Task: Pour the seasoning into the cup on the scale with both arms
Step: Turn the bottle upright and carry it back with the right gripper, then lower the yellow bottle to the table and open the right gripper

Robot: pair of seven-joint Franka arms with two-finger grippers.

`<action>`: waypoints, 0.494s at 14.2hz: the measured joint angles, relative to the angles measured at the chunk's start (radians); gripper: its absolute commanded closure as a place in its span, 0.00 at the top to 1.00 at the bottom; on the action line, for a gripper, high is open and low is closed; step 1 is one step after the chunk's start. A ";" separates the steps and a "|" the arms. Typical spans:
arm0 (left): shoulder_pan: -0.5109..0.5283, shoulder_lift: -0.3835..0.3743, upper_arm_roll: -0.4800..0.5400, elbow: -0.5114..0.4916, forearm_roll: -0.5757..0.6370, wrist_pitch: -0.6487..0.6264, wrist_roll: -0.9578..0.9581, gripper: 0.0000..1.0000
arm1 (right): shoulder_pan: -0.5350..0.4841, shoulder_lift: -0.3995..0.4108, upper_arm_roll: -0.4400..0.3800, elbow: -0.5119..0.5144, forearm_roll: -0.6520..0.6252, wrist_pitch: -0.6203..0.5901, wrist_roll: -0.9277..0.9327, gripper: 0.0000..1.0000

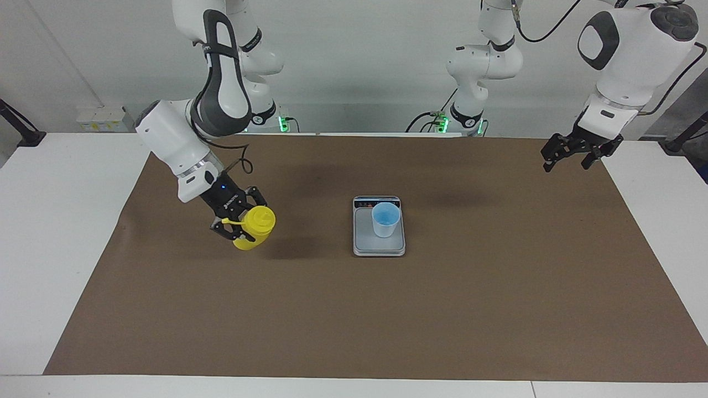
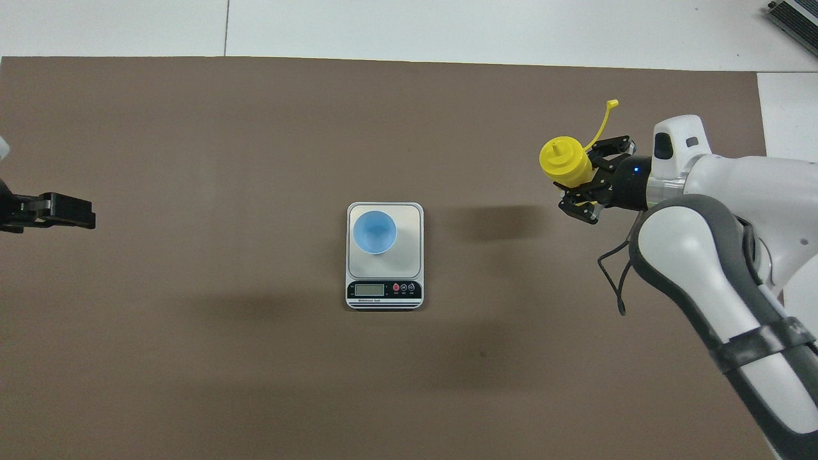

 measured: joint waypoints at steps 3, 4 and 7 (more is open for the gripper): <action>0.000 0.000 0.000 0.000 0.000 0.000 0.000 1.00 | -0.038 0.024 0.000 -0.028 0.175 -0.006 -0.173 0.00; 0.000 0.000 0.000 0.000 0.000 0.000 0.000 1.00 | -0.049 0.033 0.000 -0.038 0.233 -0.009 -0.234 0.00; 0.000 0.000 0.000 0.000 0.000 0.000 0.000 1.00 | -0.082 0.063 0.000 -0.056 0.314 -0.029 -0.334 0.00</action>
